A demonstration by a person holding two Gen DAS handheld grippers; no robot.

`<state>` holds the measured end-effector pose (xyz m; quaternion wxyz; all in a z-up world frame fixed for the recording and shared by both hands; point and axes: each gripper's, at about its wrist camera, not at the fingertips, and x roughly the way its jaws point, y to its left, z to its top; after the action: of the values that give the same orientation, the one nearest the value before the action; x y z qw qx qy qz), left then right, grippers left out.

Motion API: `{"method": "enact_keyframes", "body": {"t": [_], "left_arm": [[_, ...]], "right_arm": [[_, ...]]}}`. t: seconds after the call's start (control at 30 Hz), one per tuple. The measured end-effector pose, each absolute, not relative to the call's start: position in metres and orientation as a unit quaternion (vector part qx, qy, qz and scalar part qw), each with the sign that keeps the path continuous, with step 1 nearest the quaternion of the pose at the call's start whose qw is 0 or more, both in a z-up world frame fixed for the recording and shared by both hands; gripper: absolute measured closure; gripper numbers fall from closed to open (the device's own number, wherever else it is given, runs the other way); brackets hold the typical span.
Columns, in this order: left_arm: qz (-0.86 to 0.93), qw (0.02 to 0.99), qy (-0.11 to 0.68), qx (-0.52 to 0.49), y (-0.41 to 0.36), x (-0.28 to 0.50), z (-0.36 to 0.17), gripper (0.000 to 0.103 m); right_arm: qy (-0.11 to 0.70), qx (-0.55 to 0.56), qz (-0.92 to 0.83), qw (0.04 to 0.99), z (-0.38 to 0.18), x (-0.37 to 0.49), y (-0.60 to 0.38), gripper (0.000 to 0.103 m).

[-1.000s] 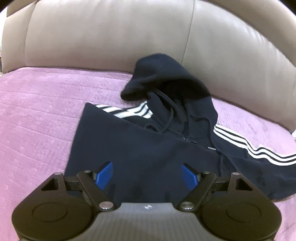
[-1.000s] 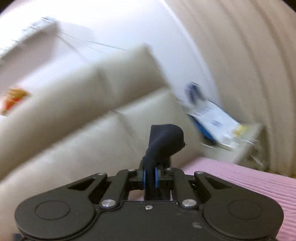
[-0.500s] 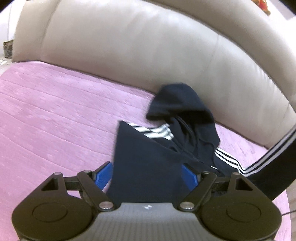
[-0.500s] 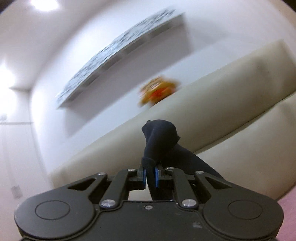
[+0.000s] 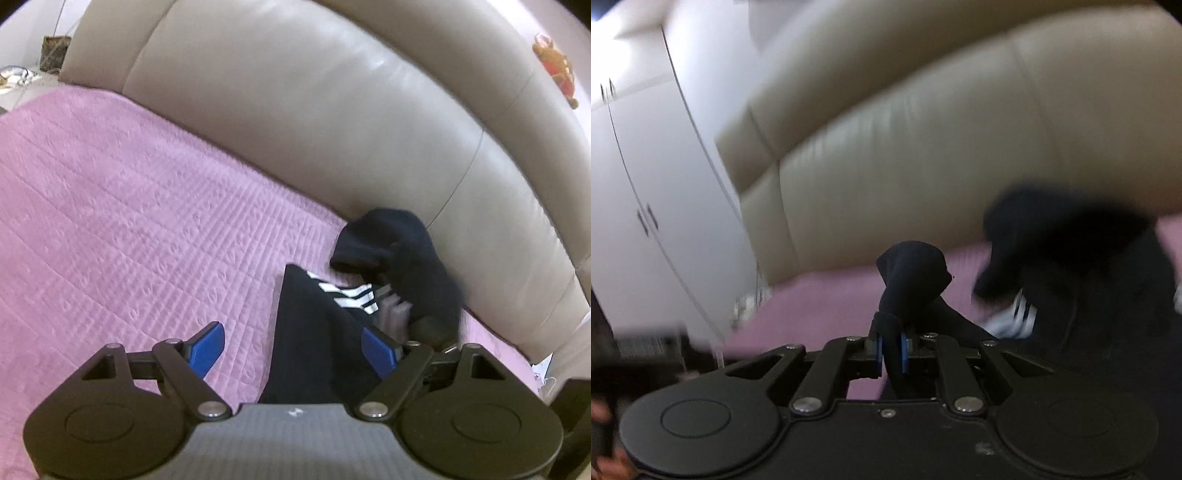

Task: Fold large clothes

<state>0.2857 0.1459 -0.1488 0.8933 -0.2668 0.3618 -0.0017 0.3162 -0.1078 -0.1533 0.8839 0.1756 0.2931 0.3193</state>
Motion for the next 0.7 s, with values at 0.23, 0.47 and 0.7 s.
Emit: {"method": "enact_keyframes", "body": {"t": [0.23, 0.47, 0.7], "left_arm": [[-0.029, 0.896, 0.368, -0.247, 0.132, 0.305, -0.175, 0.020], [-0.022, 0.896, 0.387, -0.216, 0.127, 0.319, -0.191, 0.020], [-0.045, 0.890, 0.421, -0.171, 0.114, 0.342, -0.213, 0.064]], "right_arm": [[0.388, 0.080, 0.366, 0.842, -0.195, 0.304, -0.093, 0.046], [0.351, 0.074, 0.353, 0.864, -0.149, 0.282, -0.182, 0.024], [0.330, 0.046, 0.049, 0.942, -0.158, 0.334, -0.343, 0.021]]}}
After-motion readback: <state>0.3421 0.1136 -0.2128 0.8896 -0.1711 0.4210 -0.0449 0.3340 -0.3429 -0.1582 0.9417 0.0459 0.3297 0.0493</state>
